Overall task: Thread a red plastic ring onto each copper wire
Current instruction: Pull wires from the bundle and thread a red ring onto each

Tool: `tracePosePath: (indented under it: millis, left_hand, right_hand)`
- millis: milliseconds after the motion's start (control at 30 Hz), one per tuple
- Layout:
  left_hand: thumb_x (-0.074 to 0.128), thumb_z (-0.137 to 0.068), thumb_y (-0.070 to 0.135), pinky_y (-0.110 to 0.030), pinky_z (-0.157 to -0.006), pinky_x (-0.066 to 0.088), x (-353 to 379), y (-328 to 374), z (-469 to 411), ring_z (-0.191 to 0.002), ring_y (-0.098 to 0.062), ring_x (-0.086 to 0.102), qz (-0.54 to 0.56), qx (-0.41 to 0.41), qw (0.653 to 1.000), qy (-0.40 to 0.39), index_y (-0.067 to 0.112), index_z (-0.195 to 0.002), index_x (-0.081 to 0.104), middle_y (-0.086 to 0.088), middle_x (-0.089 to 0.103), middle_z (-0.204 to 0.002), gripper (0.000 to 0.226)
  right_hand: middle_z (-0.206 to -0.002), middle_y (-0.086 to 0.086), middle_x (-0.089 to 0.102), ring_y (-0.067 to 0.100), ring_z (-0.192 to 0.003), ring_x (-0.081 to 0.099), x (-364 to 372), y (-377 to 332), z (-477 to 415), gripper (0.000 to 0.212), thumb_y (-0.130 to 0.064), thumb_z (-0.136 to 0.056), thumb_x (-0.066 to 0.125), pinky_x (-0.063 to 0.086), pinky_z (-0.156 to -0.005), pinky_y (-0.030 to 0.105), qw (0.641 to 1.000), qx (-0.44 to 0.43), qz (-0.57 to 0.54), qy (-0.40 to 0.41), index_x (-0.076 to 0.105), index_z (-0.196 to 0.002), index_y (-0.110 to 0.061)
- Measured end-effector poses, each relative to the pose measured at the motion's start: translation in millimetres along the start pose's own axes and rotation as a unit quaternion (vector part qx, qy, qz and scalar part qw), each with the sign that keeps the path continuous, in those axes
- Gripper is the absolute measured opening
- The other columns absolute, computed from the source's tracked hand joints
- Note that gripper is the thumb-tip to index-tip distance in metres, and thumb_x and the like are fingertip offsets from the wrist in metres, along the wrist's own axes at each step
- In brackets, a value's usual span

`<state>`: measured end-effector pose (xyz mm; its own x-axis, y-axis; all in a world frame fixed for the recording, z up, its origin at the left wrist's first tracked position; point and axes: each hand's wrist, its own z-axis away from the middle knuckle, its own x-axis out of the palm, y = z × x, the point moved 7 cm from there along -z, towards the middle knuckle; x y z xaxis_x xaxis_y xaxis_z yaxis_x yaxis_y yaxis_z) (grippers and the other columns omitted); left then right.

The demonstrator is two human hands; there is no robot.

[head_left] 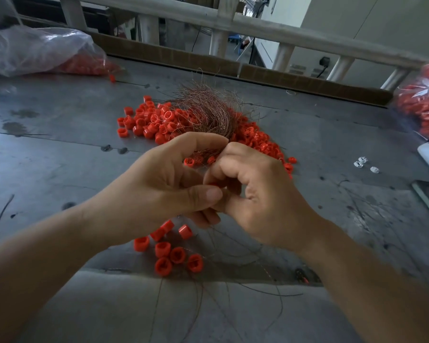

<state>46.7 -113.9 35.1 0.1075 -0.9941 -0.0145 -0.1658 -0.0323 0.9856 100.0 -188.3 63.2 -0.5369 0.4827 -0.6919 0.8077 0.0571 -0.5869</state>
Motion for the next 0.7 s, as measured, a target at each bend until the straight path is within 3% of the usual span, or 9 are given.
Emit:
tracePosePath:
  millis: [233, 467, 600, 700]
  left_hand:
    - [0.068, -0.061, 0.024, -0.026, -0.053, 0.054, -0.5, 2.6, -0.2, -0.059, -0.026, 0.068, 0.006, -0.011, 1.0, 0.022, 0.026, -0.117, 0.049, -0.016, 0.068, -0.068, 0.06]
    - [0.085, -0.053, 0.034, -0.027, -0.061, 0.055, -5.2, 3.0, -2.7, -0.07, -0.029, 0.069, 0.058, -0.02, 0.998, 0.011, 0.028, -0.116, 0.057, -0.02, 0.069, -0.08, 0.069]
    - [0.086, -0.05, 0.021, -0.025, -0.064, 0.054, -5.4, 5.2, -2.3, -0.075, -0.028, 0.07, 0.065, -0.012, 0.998, 0.001, 0.03, -0.117, 0.056, -0.018, 0.07, -0.084, 0.074]
    - [0.087, -0.048, 0.022, -0.023, -0.065, 0.054, -5.9, 7.7, -1.7, -0.076, -0.027, 0.07, 0.067, -0.01, 0.998, 0.001, 0.031, -0.116, 0.056, -0.018, 0.07, -0.085, 0.075]
  right_hand:
    - [-0.078, -0.015, 0.048, 0.0, -0.071, 0.05, -2.2, 1.1, 0.0, 0.005, -0.003, -0.071, 0.064, 0.043, -0.063, 0.013, 1.0, 0.002, -0.011, 0.003, 0.063, -0.074, -0.007]
    - [-0.077, -0.011, 0.052, -0.001, -0.07, 0.05, -9.0, 5.3, -0.6, 0.007, -0.015, -0.072, 0.07, 0.039, -0.064, 0.011, 0.998, 0.009, -0.037, 0.054, 0.065, -0.077, -0.015]
    - [-0.079, -0.01, 0.055, 0.001, -0.073, 0.052, -15.2, 4.9, -0.3, 0.015, -0.017, -0.071, 0.071, 0.041, -0.063, 0.01, 0.996, 0.002, -0.049, 0.074, 0.061, -0.081, -0.023]
    - [-0.08, -0.01, 0.055, 0.001, -0.073, 0.053, -17.9, 3.9, 0.3, 0.018, -0.02, -0.069, 0.071, 0.044, -0.062, 0.012, 0.996, 0.0, -0.052, 0.076, 0.062, -0.084, -0.023]
